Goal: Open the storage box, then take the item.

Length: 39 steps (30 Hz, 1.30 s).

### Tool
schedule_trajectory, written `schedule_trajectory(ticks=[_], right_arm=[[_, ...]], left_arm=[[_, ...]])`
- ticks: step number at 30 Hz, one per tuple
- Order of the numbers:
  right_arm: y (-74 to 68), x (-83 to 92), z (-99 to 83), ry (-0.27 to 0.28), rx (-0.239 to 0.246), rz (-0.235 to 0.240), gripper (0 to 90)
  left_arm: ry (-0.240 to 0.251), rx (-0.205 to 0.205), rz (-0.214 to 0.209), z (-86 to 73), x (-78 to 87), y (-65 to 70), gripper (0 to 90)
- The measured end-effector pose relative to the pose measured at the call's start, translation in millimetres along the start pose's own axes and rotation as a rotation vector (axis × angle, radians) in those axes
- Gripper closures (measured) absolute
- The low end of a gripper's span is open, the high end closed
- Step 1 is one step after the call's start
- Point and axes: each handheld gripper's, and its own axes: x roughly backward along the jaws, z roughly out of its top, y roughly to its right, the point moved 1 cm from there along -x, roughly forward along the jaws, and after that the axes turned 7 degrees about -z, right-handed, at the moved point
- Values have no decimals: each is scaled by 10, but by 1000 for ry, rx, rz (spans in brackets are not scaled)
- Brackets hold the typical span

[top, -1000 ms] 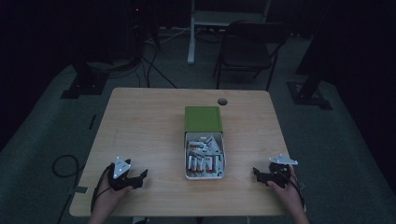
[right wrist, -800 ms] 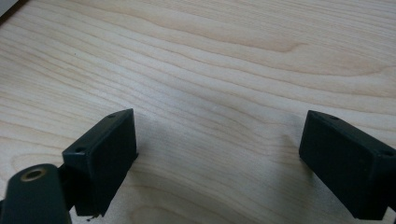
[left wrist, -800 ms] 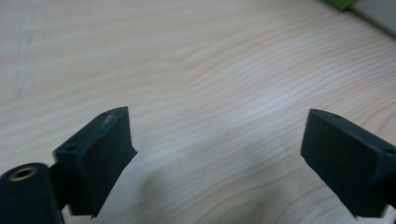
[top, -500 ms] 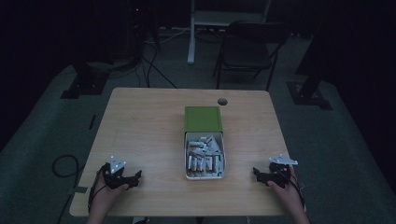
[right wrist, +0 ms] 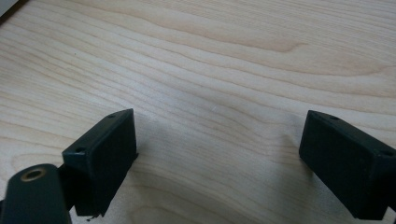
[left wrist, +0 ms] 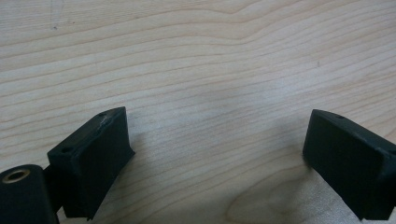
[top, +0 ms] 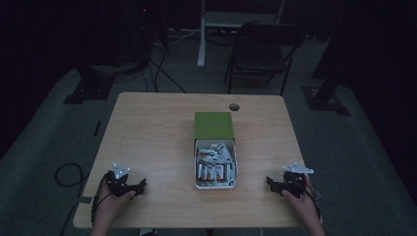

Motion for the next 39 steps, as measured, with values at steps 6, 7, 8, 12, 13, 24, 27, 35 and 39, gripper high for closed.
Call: schedule_trajectory(ticks=[6, 7, 8, 12, 13, 24, 27, 35, 39], right_arm=[[1, 0, 0, 0, 1, 1, 106], [0, 1, 0, -1, 0, 1, 106], [1, 0, 0, -1, 0, 1, 106], [0, 1, 1, -2, 0, 1, 106], [0, 1, 1, -3, 1, 0, 106], [-35, 41, -12, -22, -20, -28, 106], [-59, 74, -20, -27, -29, -47, 107], [-112, 278, 136, 41, -74, -29, 108], [-187, 404, 275, 84, -72, -14, 108]], left_arm=[[1, 4, 6, -2, 1, 7, 81], [0, 5, 5, -2, 1, 8, 81], [0, 4, 5, -2, 1, 7, 81], [0, 1, 3, -1, 0, 3, 81], [0, 0, 2, 0, -1, 2, 80], [-1, 0, 2, 1, -4, 3, 76], [-2, -2, 2, 2, -4, 1, 75], [-8, -5, -2, 10, -18, 6, 48], [-8, -4, -3, 10, -18, 6, 48]])
